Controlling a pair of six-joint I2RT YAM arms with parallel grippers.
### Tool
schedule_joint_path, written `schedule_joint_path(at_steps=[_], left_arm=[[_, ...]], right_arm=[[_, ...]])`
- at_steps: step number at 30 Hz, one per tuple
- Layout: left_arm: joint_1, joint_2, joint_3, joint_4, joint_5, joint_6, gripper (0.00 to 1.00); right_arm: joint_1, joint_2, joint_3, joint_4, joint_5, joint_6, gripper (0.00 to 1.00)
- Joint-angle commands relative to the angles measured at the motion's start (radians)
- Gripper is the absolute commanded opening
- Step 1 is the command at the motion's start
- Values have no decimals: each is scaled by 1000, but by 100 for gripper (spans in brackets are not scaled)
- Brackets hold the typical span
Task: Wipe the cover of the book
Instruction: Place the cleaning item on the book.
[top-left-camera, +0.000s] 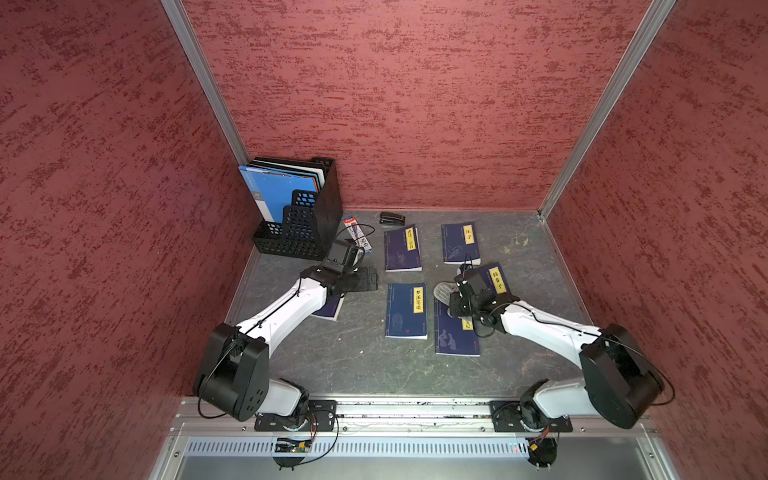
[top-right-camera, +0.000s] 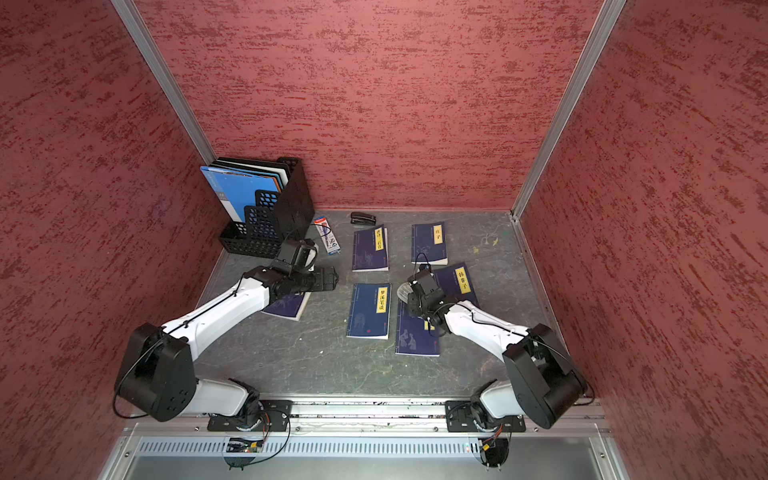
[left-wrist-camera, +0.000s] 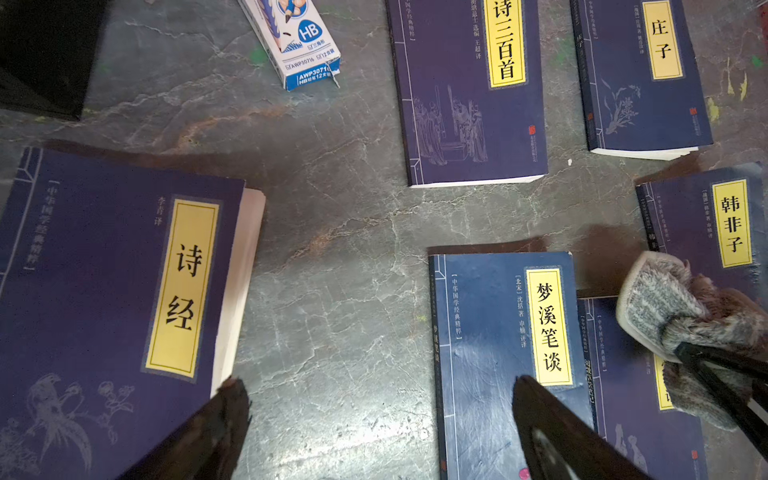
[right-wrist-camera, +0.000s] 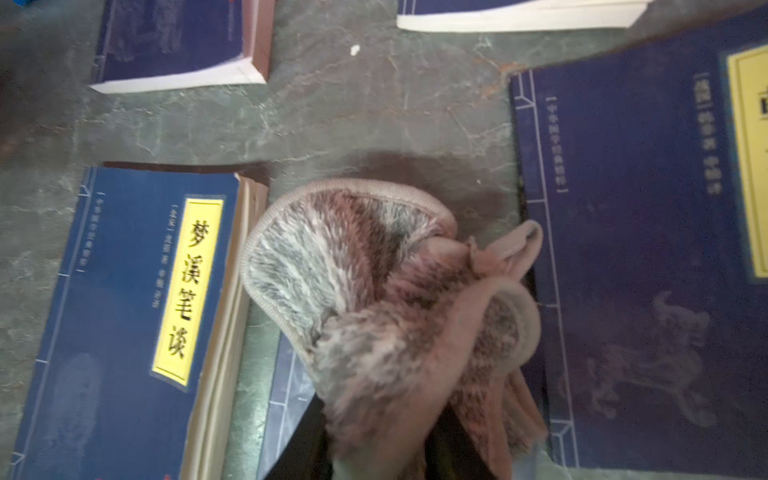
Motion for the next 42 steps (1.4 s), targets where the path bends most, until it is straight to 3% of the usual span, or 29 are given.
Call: schedule_joint_path(at_steps=[1,7,12,23,30,36,42], left_arm=[[-15,-11,8,13,9,-7,100],[-40,-6,-12,34,19,-25,100],[-67,-2,-16,44,26,-36,100],[-113,21,-47,66,56,-81,100],[-147,39,-97,121,105,-129,99],[-178,86,-107,154,115,-148,98],[-202,151,-106,190,137,-175,91]], right_arm=[[-9,2,-11,-37,36,21,38],[-8,26,-5,-37,46,10,64],[-9,6,62,-70,55,-21,70],[61,73,233,-48,-45,-59,70],[141,140,182,83,-162,13,64],[159,179,116,129,-172,69,60],[177,205,68,182,-189,114,53]])
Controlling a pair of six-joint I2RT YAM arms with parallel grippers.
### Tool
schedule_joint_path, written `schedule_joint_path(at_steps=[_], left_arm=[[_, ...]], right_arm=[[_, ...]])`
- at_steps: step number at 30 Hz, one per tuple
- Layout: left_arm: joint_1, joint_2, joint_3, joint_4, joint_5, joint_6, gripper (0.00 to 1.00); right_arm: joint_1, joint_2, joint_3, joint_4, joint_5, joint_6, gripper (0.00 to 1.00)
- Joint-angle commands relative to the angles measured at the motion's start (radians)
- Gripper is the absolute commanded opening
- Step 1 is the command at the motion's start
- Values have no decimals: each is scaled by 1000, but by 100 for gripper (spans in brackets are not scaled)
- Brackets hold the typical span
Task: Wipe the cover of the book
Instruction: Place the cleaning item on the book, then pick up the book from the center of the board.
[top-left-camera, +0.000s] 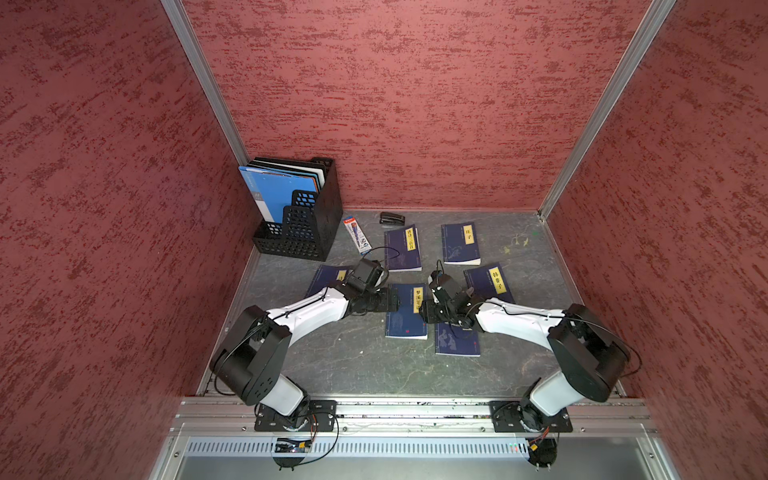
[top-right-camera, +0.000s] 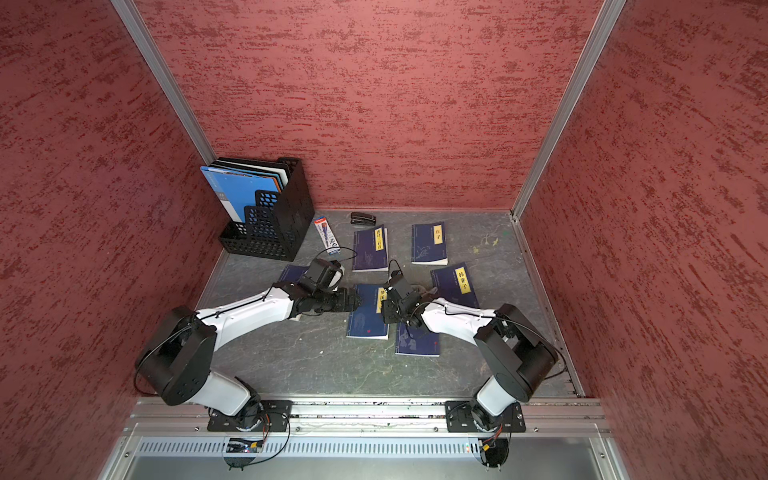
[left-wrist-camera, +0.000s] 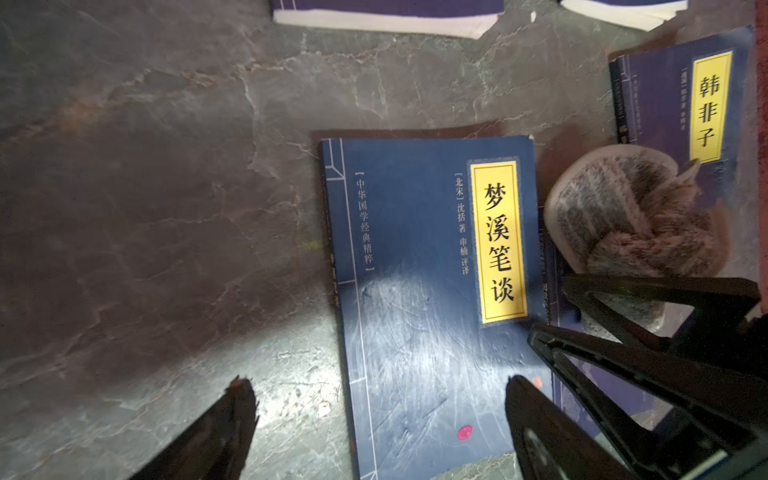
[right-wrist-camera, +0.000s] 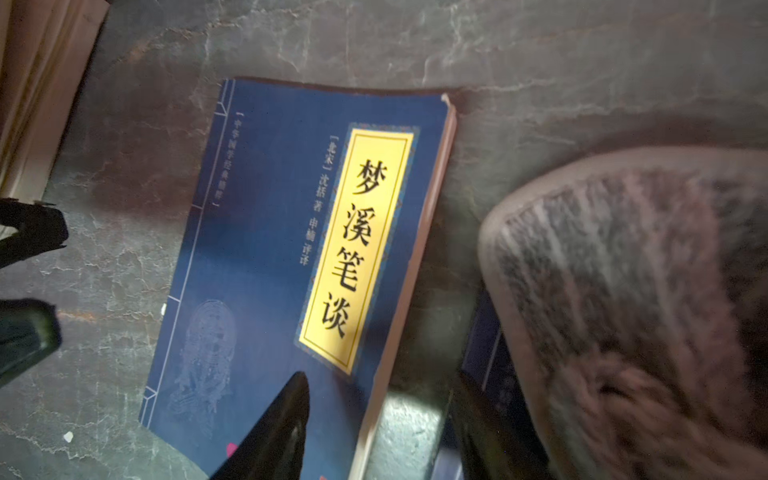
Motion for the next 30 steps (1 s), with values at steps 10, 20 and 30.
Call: schedule_joint_path(at_steps=[10,20,30], left_arm=[[-23,76,21,36,43,-26,77],[-22,160,68,13,77,-18,74],[30,223,62,99,198,-44,66]], right_arm=[[20,60,-36,95,-48,69,31],[22,68,-69,100,-54,90,29],[42,101,-83,162,-100,113,27]])
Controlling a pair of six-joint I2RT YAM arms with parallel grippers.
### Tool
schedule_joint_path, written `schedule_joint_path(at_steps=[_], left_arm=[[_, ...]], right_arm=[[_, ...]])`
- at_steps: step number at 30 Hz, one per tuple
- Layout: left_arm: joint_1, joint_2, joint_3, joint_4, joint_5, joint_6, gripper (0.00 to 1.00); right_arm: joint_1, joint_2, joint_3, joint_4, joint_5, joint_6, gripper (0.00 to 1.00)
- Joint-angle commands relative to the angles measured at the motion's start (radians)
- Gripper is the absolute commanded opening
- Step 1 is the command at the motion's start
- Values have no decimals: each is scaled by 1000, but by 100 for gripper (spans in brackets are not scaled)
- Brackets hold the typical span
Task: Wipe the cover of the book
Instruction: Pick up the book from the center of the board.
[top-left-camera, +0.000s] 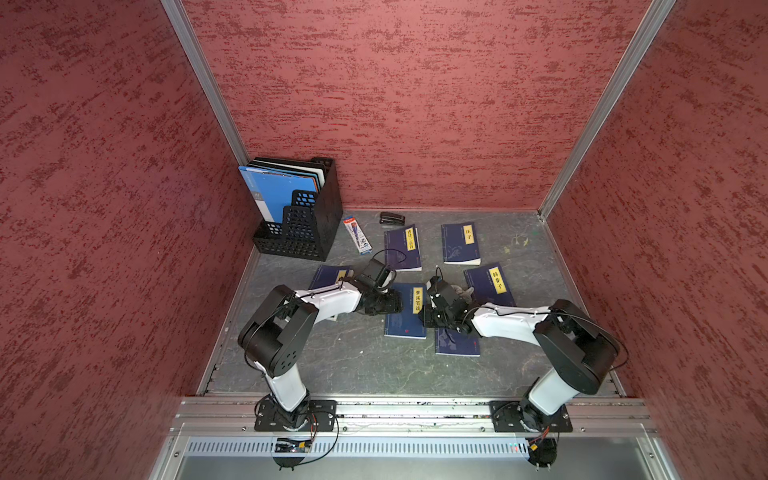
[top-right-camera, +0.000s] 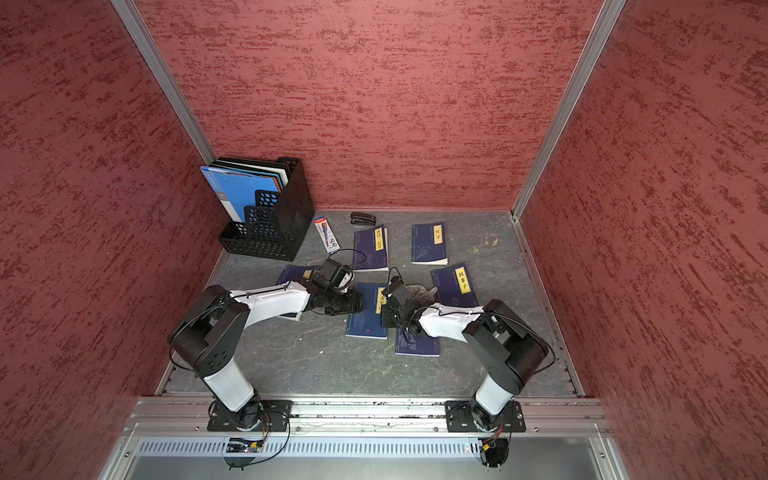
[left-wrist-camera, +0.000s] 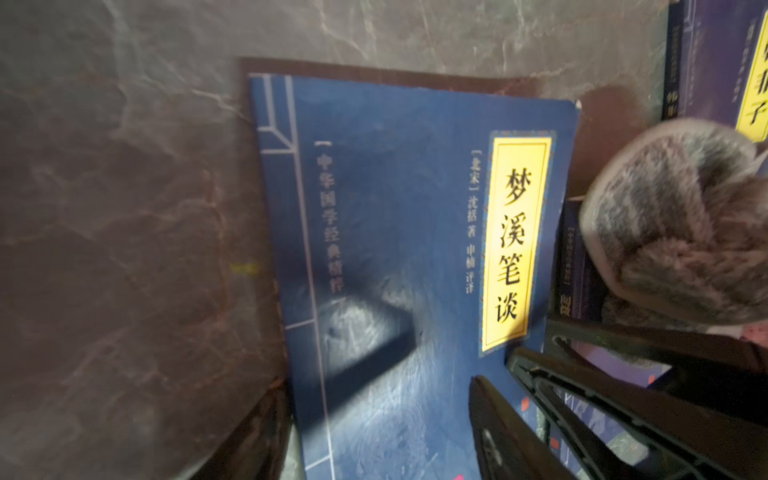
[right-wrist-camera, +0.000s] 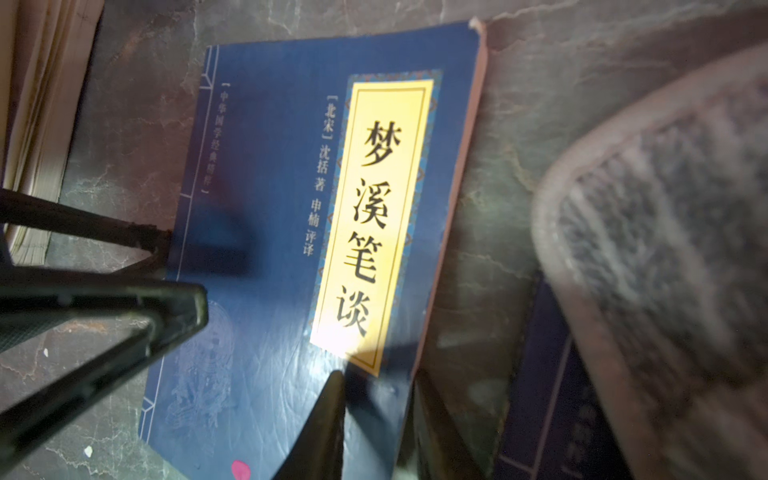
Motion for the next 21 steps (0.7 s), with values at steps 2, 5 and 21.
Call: schedule_joint_path(at_steps=[2,5,21], left_arm=[[23,38,-11,57,88,-15,63],[46,28,-24,89,130,-17,58],[88,-75,-72,197,316,20,41]], right_arm=[[28,53,-27,19,-60,20,27],[33,68,-24,31,-64,24,27],[36,133,-11,64,-60,28,28]])
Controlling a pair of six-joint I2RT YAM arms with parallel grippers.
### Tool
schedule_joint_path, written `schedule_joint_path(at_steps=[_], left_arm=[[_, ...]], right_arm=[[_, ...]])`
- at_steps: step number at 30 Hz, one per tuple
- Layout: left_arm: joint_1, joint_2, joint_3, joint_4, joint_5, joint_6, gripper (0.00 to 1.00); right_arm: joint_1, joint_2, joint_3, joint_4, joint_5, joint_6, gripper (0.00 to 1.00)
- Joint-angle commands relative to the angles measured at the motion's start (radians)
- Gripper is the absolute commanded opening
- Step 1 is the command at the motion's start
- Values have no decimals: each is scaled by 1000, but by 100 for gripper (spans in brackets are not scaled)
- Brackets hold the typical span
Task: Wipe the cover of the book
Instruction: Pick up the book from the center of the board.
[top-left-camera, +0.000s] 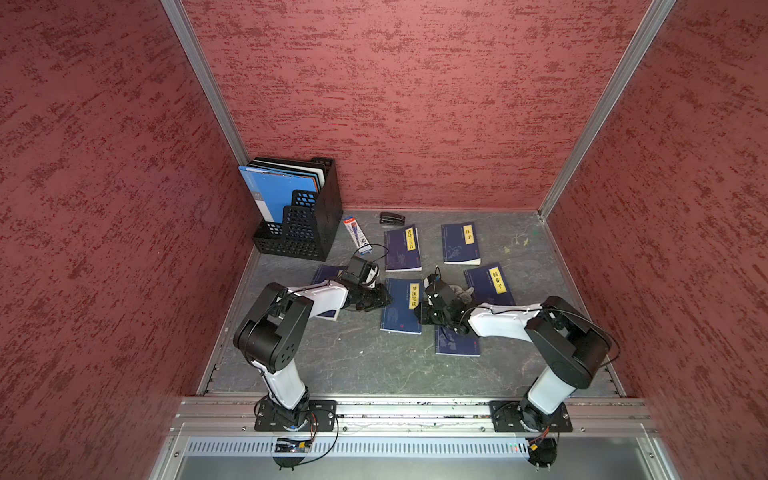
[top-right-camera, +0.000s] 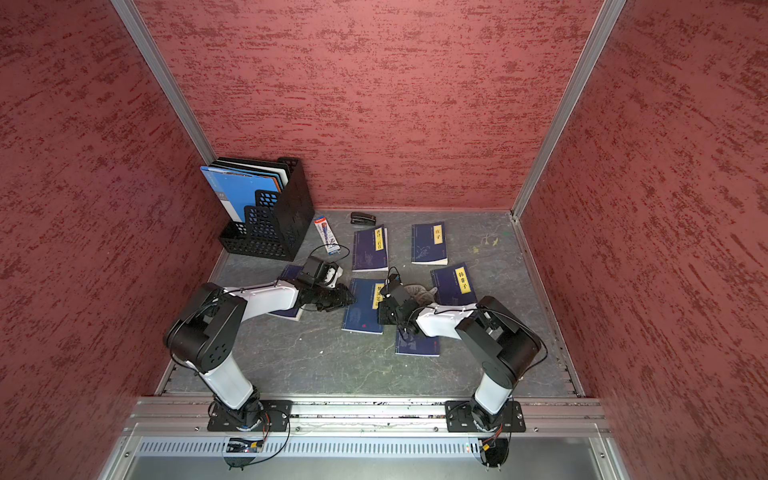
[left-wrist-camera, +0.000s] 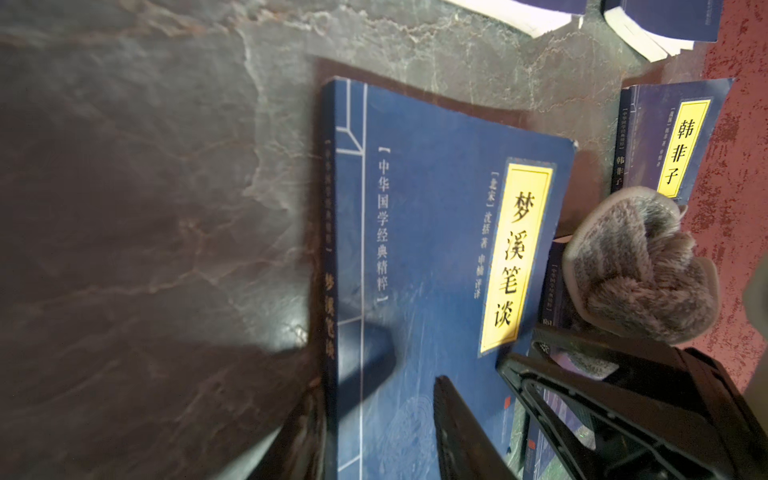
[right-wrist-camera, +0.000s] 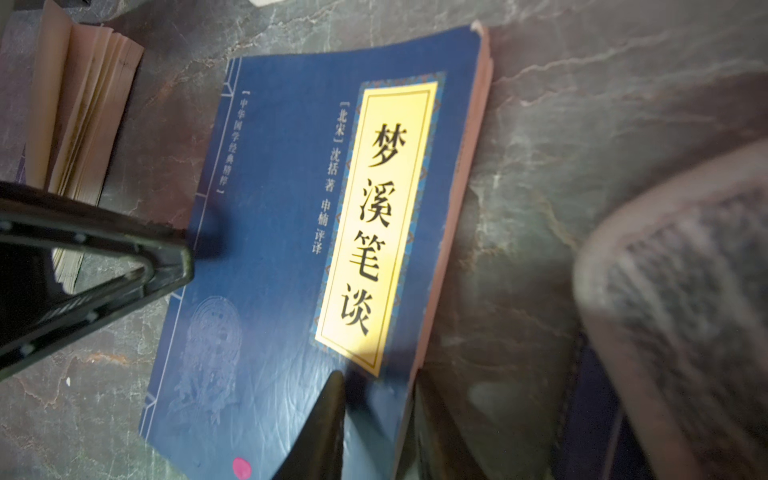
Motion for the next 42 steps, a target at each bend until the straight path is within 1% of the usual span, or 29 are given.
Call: schedule_joint_path(at_steps=[1,10,13,15,18,20,22,25,29,35,42], left_arm=[[-35,-60,3,89,170,26,41],[-29,-80,-9,99,170,27,36],[-22,-68,3,68,153,19,32],[-19,-61,9,41,129,20,26],[-11,-59,16,0,91,26,14],[-5,-59,28,-43,68,44,5],[7,-67,41,-85,61,63,0],[43,-96,61,-163,69,95,0],[112,-151,106,-320,76,155,0],[243,-214,203,-560,114,234,0],[343,-245,364,-791,124,319,0]], right_arm=[[30,84,-16,-48,-74,12,28],[30,102,-11,-37,-74,11,29],[30,100,-16,-34,-71,12,29],[30,96,-17,-34,-67,11,30],[30,87,-17,-33,-58,7,33],[30,79,-11,-36,-49,-4,38],[30,68,2,-47,-38,-21,45],[30,48,34,-82,-15,-57,53],[27,21,80,-112,14,-104,59],[9,8,122,-106,13,-159,64],[-26,17,133,-80,-24,-212,67]])
